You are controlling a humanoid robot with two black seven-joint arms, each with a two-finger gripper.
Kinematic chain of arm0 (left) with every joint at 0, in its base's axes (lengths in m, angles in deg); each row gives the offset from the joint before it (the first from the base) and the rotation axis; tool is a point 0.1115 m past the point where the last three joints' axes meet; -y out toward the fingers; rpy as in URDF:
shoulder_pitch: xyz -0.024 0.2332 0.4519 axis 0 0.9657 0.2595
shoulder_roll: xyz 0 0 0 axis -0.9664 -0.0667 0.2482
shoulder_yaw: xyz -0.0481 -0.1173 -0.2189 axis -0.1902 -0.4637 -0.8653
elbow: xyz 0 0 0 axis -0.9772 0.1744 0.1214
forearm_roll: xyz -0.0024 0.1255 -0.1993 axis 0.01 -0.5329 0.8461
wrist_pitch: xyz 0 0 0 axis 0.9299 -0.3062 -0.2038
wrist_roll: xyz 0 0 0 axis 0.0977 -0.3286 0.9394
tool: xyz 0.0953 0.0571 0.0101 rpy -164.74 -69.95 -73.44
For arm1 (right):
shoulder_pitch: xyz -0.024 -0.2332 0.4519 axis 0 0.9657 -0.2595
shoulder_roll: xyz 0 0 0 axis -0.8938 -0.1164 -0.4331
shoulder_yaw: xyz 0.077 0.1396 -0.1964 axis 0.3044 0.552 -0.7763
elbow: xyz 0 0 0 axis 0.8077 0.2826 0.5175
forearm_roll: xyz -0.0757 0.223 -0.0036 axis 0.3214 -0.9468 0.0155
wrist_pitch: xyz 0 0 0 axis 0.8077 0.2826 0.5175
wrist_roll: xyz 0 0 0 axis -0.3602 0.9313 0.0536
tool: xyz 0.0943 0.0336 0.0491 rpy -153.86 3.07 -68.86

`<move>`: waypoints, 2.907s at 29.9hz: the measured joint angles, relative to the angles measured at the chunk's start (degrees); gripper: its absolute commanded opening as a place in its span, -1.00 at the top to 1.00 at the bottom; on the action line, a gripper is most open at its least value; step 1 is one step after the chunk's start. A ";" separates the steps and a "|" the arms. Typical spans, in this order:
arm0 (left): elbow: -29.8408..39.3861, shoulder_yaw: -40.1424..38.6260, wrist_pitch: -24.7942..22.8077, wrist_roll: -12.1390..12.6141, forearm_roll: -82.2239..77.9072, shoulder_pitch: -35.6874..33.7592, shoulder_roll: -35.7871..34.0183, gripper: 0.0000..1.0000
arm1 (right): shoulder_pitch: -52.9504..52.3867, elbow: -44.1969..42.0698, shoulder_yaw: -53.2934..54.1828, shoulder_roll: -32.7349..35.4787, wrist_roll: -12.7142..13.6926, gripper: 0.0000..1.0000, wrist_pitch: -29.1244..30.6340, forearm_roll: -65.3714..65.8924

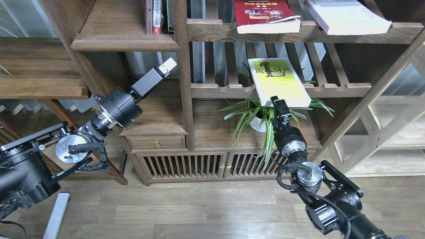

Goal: Organize books on shelf
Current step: 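Move the right gripper up to the yellow-green paperback on the middle shelf, then grasp the paperback's lower edge with the right gripper and tilt it outward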

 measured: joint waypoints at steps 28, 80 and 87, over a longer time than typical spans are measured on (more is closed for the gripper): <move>-0.72 -0.08 0.00 -0.38 -0.09 0.18 0.37 -0.98 | -9.33 -10.14 5.34 -3.43 0.37 -0.74 -3.54 -5.78; -3.88 -0.12 0.00 0.22 -0.18 0.12 2.90 -0.98 | -8.26 -11.92 4.51 -2.90 0.49 0.93 18.36 -3.11; -6.20 -0.48 0.00 0.08 -0.18 0.42 4.63 -0.98 | -3.94 -4.88 4.75 -2.86 0.67 0.92 23.53 -3.67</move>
